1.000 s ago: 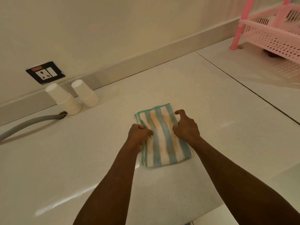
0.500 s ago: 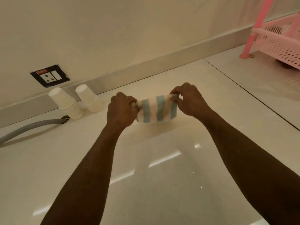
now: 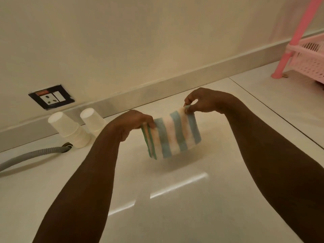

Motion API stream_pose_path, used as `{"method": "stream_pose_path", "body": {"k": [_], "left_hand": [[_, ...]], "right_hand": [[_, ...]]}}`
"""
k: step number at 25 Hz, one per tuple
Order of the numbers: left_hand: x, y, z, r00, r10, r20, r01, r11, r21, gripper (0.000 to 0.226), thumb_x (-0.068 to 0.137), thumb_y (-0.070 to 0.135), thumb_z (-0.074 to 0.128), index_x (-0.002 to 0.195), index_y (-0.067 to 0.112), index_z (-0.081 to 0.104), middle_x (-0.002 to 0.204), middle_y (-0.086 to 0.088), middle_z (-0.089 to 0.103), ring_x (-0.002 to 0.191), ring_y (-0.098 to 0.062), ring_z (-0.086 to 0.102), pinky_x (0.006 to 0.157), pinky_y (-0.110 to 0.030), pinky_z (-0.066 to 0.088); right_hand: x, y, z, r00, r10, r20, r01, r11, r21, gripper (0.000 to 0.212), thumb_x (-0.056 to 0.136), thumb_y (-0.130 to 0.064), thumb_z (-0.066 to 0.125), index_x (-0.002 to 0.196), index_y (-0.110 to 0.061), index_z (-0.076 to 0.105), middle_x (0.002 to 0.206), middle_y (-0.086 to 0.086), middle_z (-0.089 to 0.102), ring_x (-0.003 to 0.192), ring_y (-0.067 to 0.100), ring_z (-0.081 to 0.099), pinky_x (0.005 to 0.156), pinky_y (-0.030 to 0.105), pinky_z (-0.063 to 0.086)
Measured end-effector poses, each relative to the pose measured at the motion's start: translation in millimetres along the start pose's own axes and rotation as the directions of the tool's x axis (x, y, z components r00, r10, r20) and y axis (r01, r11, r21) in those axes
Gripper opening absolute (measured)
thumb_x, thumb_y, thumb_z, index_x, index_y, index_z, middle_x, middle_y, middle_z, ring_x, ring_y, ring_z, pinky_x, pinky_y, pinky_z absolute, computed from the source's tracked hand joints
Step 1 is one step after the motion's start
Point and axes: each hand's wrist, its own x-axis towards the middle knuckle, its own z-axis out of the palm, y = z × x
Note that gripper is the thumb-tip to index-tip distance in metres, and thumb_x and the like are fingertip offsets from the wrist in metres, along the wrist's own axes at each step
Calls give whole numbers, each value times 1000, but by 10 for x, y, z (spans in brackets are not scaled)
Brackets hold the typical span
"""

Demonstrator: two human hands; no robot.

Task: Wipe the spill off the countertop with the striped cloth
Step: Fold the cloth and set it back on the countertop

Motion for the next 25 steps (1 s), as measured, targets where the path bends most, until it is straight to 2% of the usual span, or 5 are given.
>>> {"method": "stream_pose_path", "body": {"k": [6,12,15,18,25], "left_hand": [[857,-341,217,987,-79,-143,116,956,269,27,78,32,75,84,7,68,90,-8,64,92,-24,58,68,-28,45],[1047,-537,542,895,229,-382,102,729,677,51,88,37,52,134,14,51,146,-11,45,128,-31,46,105,-44,35],[897,-600,853,800,439,-409,4,678,735,52,92,34,42,138,11,47,152,-12,40,134,-27,44,112,-45,28],[799,-755,1073,898,362,-249,-44,638,768,61,98,42,27,150,9,27,160,-12,22,147,-27,21,119,-44,14],[1037,-878,1002,945,290,-152,-69,629,774,64,100,48,14,155,16,2,164,-5,-5,150,-20,-8,120,-38,-2]], "right_hand": [[929,346,498,984,143,-105,-173,907,-385,29,89,-38,62,115,-27,68,129,6,59,120,29,52,104,41,36],[1213,647,957,939,-24,-342,-164,845,-509,39,91,-34,53,129,-23,57,147,9,44,139,27,31,118,46,9],[1138,503,1146,924,-194,-329,-22,832,-554,38,94,-25,47,128,-13,57,140,9,53,133,25,42,115,41,21],[903,501,1408,949,-204,-239,87,902,-423,41,98,-24,41,135,-9,50,141,11,52,128,29,47,106,39,35],[994,613,1487,987,-113,-113,46,877,-478,54,104,-32,21,154,-14,10,164,4,7,150,18,4,121,37,5]]}}
